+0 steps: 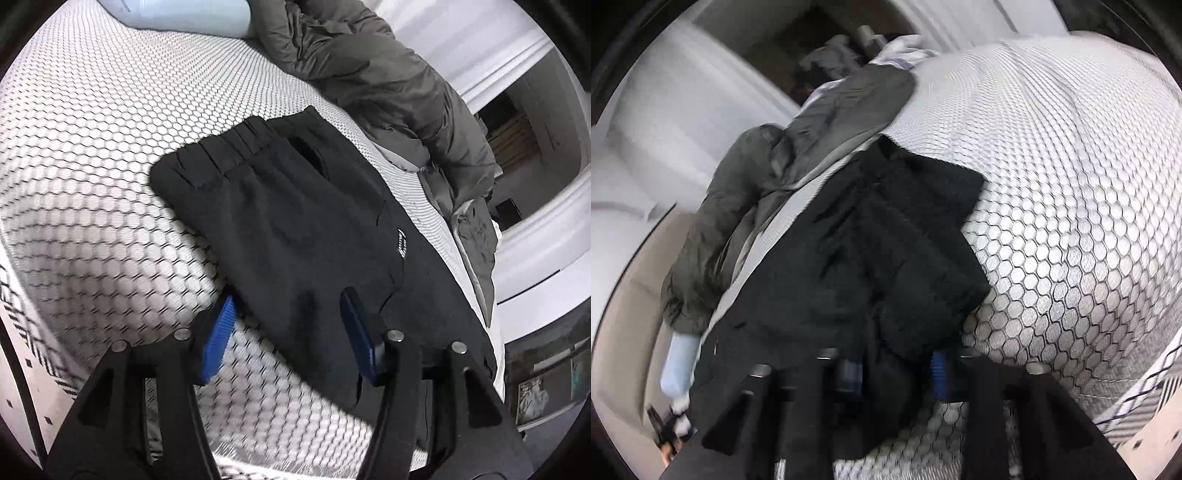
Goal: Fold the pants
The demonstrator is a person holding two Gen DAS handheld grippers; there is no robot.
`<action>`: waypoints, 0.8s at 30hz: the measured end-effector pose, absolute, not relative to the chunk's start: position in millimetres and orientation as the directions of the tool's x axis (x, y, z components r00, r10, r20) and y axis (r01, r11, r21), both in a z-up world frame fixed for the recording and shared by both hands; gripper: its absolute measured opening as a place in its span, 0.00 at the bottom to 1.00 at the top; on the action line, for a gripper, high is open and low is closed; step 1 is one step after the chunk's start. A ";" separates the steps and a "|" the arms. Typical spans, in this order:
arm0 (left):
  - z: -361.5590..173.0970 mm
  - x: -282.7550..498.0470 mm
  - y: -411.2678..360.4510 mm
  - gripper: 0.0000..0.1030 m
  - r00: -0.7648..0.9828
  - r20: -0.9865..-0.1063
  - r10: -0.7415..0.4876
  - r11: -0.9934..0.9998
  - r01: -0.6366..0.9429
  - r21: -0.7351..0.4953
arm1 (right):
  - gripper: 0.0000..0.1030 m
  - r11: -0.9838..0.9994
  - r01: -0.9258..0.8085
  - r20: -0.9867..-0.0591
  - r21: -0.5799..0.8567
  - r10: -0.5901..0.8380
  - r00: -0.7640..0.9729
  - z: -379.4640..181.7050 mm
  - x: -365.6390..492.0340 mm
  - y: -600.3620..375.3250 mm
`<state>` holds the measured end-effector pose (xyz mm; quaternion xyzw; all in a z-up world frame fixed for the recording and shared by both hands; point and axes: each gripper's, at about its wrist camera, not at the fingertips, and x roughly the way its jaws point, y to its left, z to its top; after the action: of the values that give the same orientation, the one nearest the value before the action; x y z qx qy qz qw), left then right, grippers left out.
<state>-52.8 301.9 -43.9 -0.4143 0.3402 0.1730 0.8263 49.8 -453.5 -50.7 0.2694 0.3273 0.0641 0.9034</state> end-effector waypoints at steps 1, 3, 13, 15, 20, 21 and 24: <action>-42.5 -58.9 301.9 0.59 0.711 -0.703 0.012 0.601 -0.567 -0.563 | 0.24 0.870 0.045 -0.550 0.491 0.270 0.790 -44.8 39.7 -453.2; -43.3 -69.1 307.0 0.61 0.724 -0.690 0.020 0.592 -0.564 -0.575 | 0.24 0.881 0.056 -0.551 0.470 0.243 0.798 -44.7 22.8 -460.2; -47.7 -40.9 337.3 0.01 0.754 -0.651 0.082 0.539 -0.583 -0.608 | 0.26 0.879 0.084 -0.589 0.470 0.242 0.771 -52.5 29.2 -460.2; -35.1 -57.6 335.2 0.01 0.770 -0.626 0.124 0.563 -0.574 -0.594 | 0.26 0.885 0.078 -0.594 0.459 0.240 0.768 -51.5 29.7 -455.8; -35.5 -69.0 344.2 0.01 0.719 -0.676 0.162 0.582 -0.623 -0.523 | 0.26 0.901 0.039 -0.595 0.433 0.253 0.763 -50.0 33.5 -434.7; -40.3 -63.2 345.8 0.01 0.708 -0.690 0.152 0.571 -0.632 -0.523 | 0.25 0.902 0.040 -0.596 0.431 0.251 0.763 -51.0 35.8 -431.8; -47.3 -56.4 346.8 0.01 0.701 -0.699 0.141 0.575 -0.633 -0.518 | 0.23 0.914 0.056 -0.609 0.402 0.221 0.762 -53.3 33.4 -429.2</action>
<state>-56.4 346.8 -47.3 -0.3979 0.3090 0.2327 0.8319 33.4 -429.2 -53.3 0.2028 0.3421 0.0449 0.9164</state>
